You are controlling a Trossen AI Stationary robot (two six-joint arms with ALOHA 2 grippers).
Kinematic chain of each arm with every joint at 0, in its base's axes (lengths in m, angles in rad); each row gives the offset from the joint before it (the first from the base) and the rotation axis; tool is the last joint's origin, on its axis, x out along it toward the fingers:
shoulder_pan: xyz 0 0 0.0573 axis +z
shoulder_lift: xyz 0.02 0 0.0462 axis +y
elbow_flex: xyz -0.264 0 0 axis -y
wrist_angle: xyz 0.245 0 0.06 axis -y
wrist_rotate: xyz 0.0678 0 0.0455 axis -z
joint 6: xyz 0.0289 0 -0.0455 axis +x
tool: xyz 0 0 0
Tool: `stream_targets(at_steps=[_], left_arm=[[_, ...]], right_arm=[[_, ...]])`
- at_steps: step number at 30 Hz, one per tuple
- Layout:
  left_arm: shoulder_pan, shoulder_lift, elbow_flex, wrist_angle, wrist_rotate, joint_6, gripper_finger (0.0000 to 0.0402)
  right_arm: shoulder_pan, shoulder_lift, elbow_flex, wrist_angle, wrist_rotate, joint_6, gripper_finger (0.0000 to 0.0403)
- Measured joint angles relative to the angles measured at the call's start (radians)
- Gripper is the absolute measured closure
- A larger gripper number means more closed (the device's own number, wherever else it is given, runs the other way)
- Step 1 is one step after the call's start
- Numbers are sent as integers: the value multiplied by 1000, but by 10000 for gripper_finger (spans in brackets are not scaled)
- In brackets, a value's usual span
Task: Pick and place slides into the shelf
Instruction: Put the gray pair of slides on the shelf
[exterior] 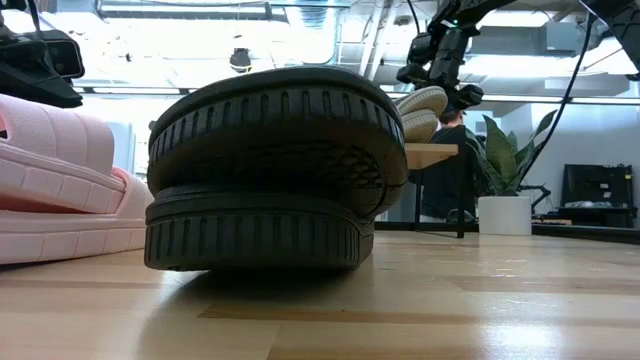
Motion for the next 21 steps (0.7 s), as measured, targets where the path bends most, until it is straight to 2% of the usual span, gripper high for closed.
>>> stream_targets(at_steps=[9, 21], left_arm=[[0, 0, 0, 0, 0, 0, 401], [0, 0, 0, 0, 0, 0, 401]], right_arm=[[31, 0, 0, 51, 26, 88, 403], [88, 17, 0, 51, 31, 102, 403]])
